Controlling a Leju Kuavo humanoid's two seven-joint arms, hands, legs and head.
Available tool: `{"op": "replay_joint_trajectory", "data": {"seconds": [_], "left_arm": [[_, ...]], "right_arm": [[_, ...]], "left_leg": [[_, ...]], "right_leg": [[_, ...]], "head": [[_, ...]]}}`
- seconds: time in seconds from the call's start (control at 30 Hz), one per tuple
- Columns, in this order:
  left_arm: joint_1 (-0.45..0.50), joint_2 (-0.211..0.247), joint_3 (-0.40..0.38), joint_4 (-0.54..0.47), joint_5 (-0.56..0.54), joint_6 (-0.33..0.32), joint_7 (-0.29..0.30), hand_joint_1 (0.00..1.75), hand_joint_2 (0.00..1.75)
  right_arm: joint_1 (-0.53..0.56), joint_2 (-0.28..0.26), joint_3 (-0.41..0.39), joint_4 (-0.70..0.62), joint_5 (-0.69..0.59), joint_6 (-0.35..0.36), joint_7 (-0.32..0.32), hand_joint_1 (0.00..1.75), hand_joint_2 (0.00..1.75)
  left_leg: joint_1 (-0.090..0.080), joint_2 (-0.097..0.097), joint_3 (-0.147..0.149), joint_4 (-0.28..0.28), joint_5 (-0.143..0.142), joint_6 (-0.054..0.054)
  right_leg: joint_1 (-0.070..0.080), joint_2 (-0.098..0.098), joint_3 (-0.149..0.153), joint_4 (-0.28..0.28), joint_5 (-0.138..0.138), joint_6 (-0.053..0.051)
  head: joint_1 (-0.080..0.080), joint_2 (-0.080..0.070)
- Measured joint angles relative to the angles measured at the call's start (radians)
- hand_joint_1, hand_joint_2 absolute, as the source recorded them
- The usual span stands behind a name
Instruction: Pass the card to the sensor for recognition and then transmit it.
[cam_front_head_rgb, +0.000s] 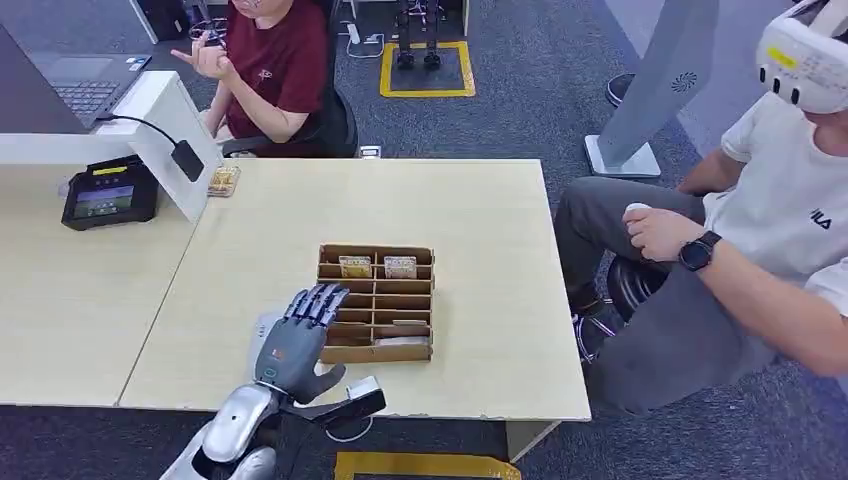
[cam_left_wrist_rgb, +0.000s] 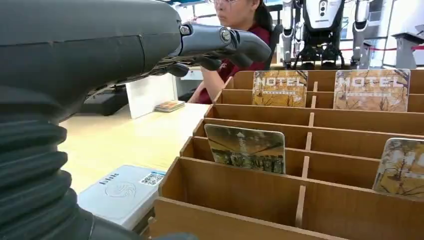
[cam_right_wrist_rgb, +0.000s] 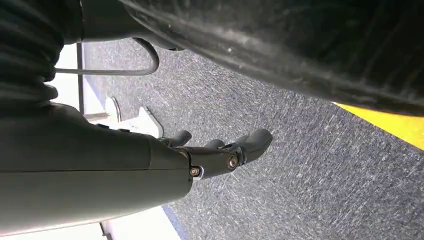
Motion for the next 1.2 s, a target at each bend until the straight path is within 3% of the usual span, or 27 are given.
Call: {"op": "replay_joint_trajectory", "data": {"seconds": [0.03,0.07,1.2], "left_arm": [[0.0,0.0,0.0,0.001,0.0,0.0,0.0,1.62,1.75],[0.0,-0.001,0.0,0.002,0.0,0.0,0.0,1.75,1.75],[-0.009,-0.001,0.0,0.026,0.023,-0.012,-0.003,1.75,1.75]], "right_arm": [[0.0,0.0,0.0,0.0,0.0,0.0,0.0,0.0,1.75],[0.0,0.0,0.0,0.0,0.0,0.0,0.0,0.0,1.75],[0.0,0.0,0.021,0.0,0.0,0.001,0.003,0.0,1.75]], "left_leg": [[0.0,0.0,0.0,0.0,0.0,0.0],[0.0,0.0,0.0,0.0,0.0,0.0],[0.0,0.0,0.0,0.0,0.0,0.0]], "right_leg": [[0.0,0.0,0.0,0.0,0.0,0.0],[0.0,0.0,0.0,0.0,0.0,0.0],[0.0,0.0,0.001,0.0,0.0,0.0]], "head": [[0.0,0.0],[0.0,0.0],[-0.001,0.0]]}}
